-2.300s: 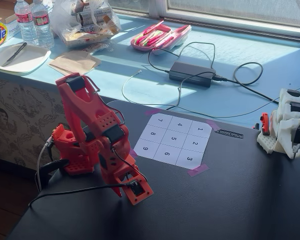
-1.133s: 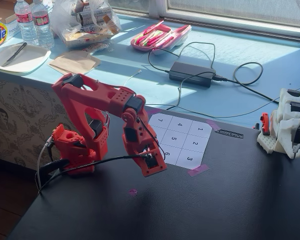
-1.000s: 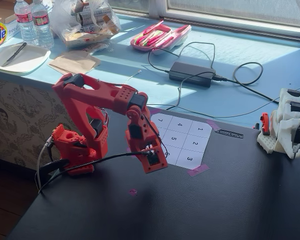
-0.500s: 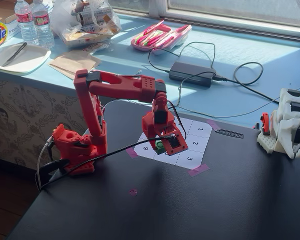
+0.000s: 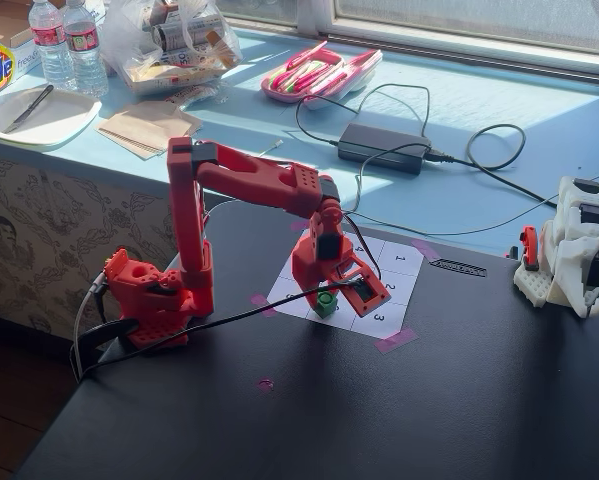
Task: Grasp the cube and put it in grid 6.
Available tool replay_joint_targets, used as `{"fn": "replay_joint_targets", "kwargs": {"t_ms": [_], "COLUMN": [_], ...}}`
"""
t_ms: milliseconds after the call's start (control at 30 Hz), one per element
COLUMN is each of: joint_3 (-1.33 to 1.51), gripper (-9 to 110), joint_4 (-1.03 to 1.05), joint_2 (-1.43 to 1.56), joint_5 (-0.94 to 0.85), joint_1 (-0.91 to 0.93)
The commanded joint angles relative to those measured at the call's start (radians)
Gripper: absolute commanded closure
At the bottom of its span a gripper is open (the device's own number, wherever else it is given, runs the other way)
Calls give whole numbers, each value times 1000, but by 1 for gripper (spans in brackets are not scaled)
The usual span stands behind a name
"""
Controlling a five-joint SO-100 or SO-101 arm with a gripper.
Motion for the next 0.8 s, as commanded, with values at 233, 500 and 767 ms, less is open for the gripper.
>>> {"fn": "replay_joint_targets", "kwargs": {"t_ms": [233,500,767], "joint_3": [5,9,18], "gripper": [101,101,101], "joint_4": [-31,-31,-37], "joint_2": [2,0,0], "joint_5": [-28,-31,-31], "joint_1": [2,-5,-6]}}
